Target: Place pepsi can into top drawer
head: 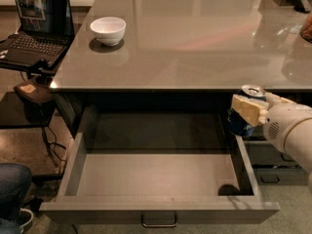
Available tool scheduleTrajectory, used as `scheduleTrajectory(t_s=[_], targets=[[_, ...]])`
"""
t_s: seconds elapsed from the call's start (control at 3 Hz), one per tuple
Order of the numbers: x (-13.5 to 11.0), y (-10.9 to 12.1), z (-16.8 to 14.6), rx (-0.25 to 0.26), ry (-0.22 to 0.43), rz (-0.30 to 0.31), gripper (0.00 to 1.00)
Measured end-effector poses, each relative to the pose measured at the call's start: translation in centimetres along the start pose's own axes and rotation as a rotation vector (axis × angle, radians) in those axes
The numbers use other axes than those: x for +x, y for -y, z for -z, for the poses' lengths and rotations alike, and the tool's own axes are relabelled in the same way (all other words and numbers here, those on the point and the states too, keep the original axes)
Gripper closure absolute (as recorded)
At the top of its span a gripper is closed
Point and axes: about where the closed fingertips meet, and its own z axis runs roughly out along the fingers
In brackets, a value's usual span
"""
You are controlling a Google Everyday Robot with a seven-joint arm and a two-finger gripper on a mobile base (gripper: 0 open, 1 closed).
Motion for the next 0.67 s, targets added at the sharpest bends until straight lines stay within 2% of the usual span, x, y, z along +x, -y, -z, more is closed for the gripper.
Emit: scheduleTrajectory(t_s=[0.33, 0.67], targets=[[-0.2, 0.0, -0.1, 0.0, 0.002, 0.0, 1.0], [2.0, -2.9, 1.0, -0.042, 0.017, 0.009, 1.0]])
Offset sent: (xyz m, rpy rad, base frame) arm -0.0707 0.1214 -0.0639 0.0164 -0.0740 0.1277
